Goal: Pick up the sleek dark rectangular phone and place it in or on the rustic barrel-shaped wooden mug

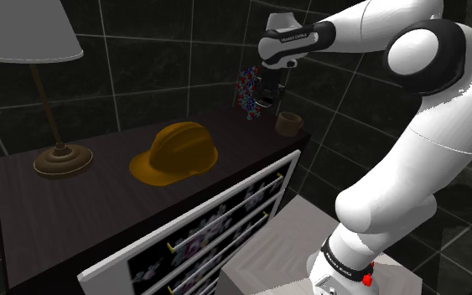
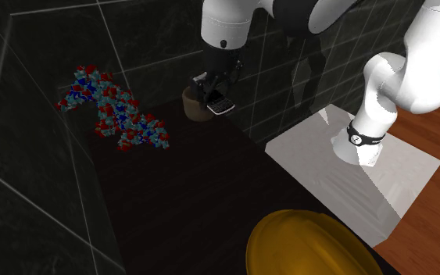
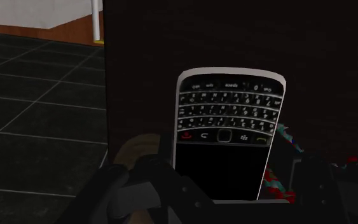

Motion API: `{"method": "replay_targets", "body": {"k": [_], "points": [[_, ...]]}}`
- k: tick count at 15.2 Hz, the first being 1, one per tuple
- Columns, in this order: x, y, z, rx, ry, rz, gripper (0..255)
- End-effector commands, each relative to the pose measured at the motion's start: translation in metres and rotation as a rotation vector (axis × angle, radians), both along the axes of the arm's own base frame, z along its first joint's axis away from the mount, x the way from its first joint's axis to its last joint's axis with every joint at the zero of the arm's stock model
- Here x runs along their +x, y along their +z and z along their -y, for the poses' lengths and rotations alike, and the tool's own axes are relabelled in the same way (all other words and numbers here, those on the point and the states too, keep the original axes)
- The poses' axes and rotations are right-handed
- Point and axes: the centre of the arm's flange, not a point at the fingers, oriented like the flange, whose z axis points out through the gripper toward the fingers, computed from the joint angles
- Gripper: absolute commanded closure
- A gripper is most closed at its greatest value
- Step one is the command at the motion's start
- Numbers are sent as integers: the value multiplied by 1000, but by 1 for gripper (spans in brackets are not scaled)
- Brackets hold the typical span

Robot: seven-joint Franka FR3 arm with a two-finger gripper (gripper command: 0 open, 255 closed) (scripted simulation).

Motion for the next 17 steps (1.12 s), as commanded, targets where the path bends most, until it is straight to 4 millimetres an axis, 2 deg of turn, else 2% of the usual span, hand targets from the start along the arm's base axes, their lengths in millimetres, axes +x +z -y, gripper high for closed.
{"method": "replay_targets", "body": {"k": [1, 13, 14, 17], "points": [[-10, 0, 26, 0, 2, 0, 255], [-62, 2, 176, 0, 2, 0, 255], [-65, 2, 183, 0, 2, 0, 255], [-65, -13, 183, 0, 2, 0, 255]]}}
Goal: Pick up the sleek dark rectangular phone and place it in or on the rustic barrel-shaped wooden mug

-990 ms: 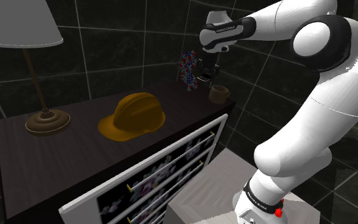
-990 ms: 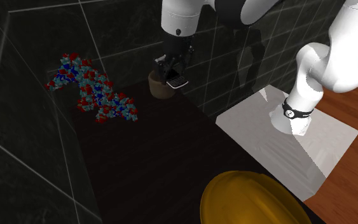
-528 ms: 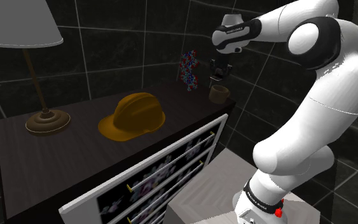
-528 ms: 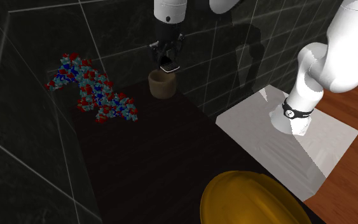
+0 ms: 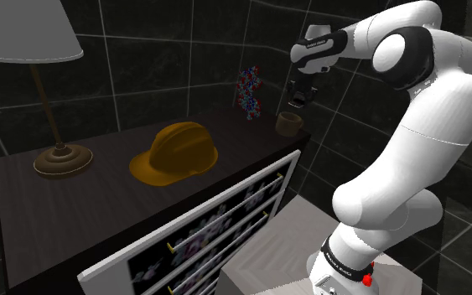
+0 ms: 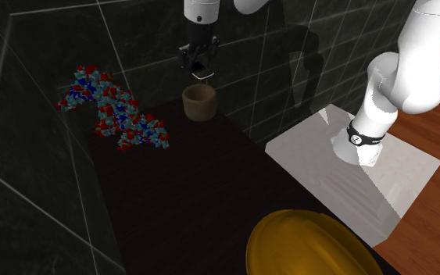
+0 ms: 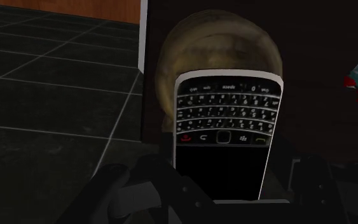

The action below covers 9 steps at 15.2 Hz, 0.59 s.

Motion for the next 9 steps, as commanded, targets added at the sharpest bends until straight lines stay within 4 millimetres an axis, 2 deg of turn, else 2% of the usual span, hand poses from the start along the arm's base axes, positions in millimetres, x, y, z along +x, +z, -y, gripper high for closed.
{"method": "replay_targets", "body": {"k": [1, 9], "points": [[0, -9, 1, 0, 1, 0, 255], [0, -51, 1, 0, 1, 0, 255]]}}
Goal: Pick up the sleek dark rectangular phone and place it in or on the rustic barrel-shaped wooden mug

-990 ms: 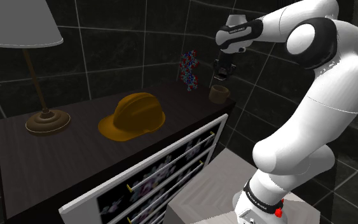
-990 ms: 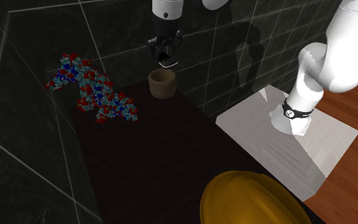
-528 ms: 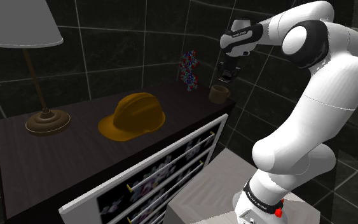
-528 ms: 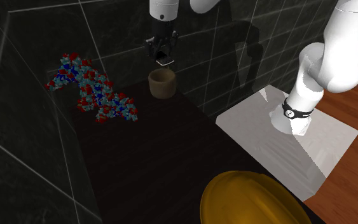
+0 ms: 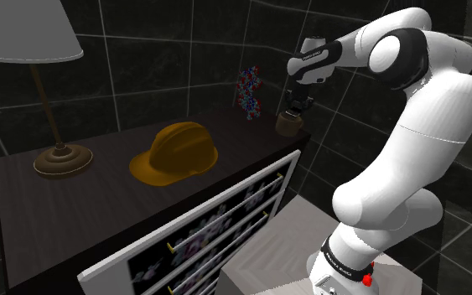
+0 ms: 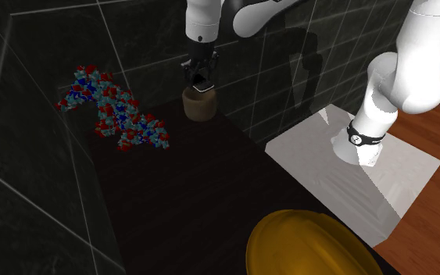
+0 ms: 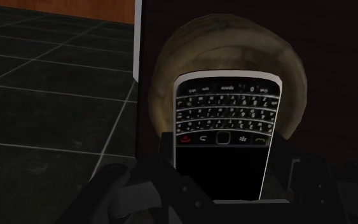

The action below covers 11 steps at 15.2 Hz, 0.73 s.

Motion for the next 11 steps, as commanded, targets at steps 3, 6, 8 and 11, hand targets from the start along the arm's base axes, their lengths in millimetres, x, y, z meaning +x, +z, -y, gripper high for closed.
{"method": "replay_targets", "body": {"k": [3, 6, 8, 11], "points": [[-1, -18, 0, 0, 0, 1, 255], [-1, -18, 0, 0, 0, 1, 255], [-1, -18, 0, 0, 0, 1, 255], [0, -18, 0, 0, 0, 1, 0]]}}
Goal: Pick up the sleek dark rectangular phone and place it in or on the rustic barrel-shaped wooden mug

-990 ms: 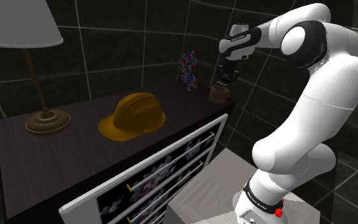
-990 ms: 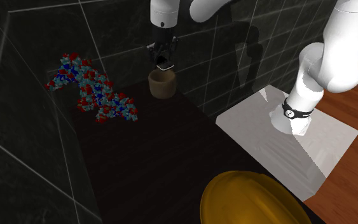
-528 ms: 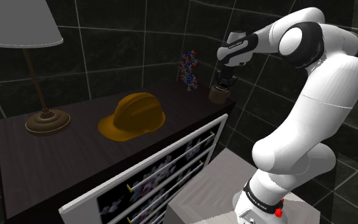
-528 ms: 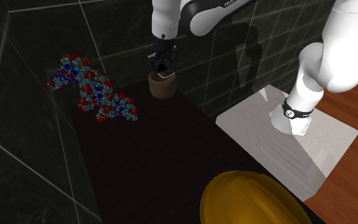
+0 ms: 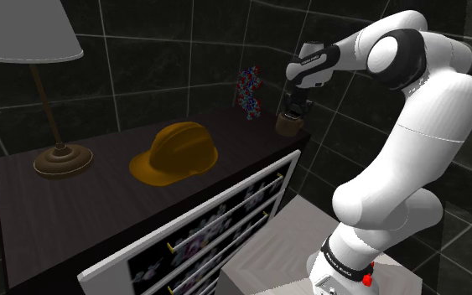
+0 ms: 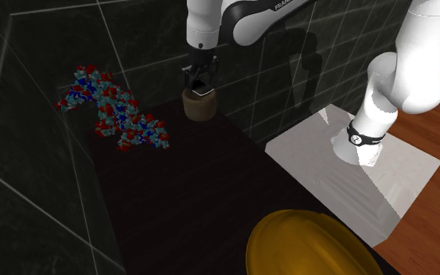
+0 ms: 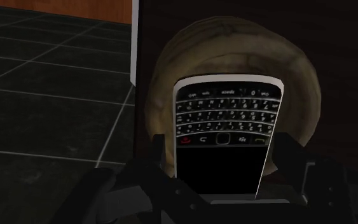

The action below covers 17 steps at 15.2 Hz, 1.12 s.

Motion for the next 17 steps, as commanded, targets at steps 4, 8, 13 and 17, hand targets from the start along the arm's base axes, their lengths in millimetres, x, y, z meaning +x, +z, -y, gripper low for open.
{"method": "replay_targets", "body": {"k": [4, 8, 13, 17], "points": [[0, -1, 0, 1, 0, -1, 0], [-1, 38, -8, 1, 0, -1, 0], [-1, 48, -10, 1, 0, -1, 0], [-1, 48, -10, 1, 0, -1, 0]]}}
